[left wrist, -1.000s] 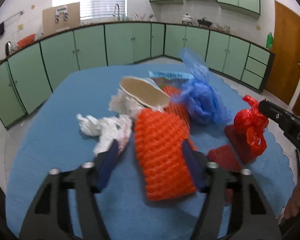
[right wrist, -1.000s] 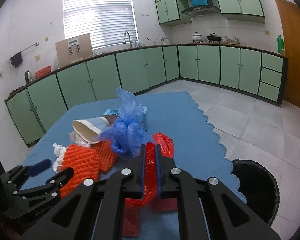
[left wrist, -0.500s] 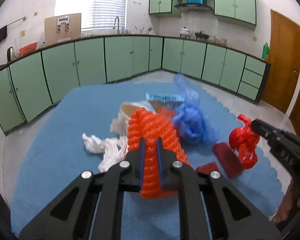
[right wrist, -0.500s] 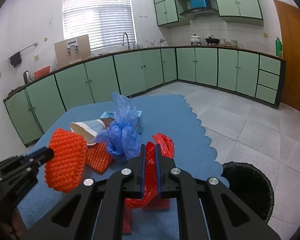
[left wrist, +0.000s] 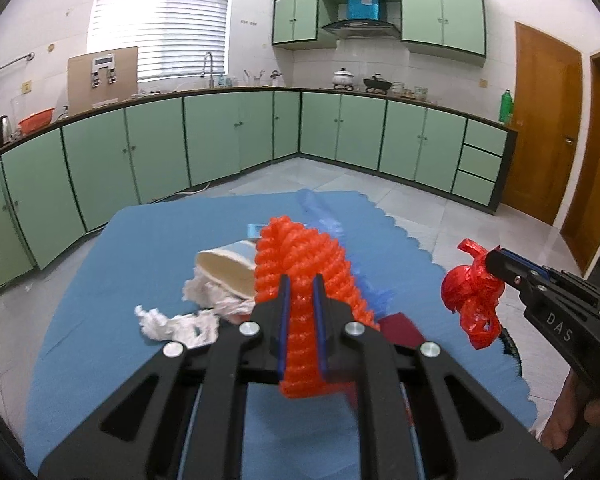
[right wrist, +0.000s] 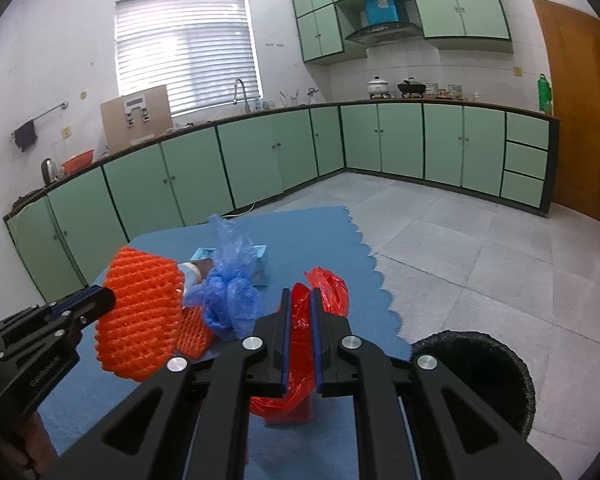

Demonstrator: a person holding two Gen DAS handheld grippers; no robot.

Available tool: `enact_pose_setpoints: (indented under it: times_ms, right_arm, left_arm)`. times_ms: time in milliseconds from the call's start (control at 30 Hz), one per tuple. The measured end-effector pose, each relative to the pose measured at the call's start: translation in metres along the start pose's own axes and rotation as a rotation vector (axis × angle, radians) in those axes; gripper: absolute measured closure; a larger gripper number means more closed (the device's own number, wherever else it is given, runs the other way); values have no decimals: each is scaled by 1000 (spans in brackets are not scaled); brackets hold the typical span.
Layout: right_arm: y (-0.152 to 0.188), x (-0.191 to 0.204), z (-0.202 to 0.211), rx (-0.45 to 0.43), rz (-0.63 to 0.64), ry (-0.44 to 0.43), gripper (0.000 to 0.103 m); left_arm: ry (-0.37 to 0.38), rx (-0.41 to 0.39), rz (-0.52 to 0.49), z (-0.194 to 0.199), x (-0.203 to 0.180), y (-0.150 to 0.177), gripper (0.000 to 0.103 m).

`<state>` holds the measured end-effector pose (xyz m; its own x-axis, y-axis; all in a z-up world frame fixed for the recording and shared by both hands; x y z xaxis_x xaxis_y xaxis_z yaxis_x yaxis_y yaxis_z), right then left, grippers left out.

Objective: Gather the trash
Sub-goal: 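Carry the red bag and orange mesh to the bin and release both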

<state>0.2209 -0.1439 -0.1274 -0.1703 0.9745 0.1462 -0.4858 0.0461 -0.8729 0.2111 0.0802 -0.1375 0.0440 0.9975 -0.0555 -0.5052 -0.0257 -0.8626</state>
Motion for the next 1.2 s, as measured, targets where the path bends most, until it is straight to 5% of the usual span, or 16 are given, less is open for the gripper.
enact_pose_setpoints:
  times_ms: [700, 1200]
  right_arm:
    - [-9, -152, 43, -42, -102, 238, 94]
    - [33, -254, 19, 44, -176, 327, 92]
  left_arm:
    - [260, -4, -119, -40, -172, -11, 93]
    - [375, 114, -169, -112, -278, 23, 89]
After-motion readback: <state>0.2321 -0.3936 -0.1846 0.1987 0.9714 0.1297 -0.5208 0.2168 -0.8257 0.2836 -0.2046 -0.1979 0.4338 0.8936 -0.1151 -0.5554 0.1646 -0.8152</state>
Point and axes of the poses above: each gripper's, at about its wrist camera, not at the fingertips, and z roughly against the way its jaws point, x to its left, y to its underside, the point moved 10 cm from there along -z, roughly the way its jaws point, and after that the axes turned 1 degree about z, right-handed, at the moved point
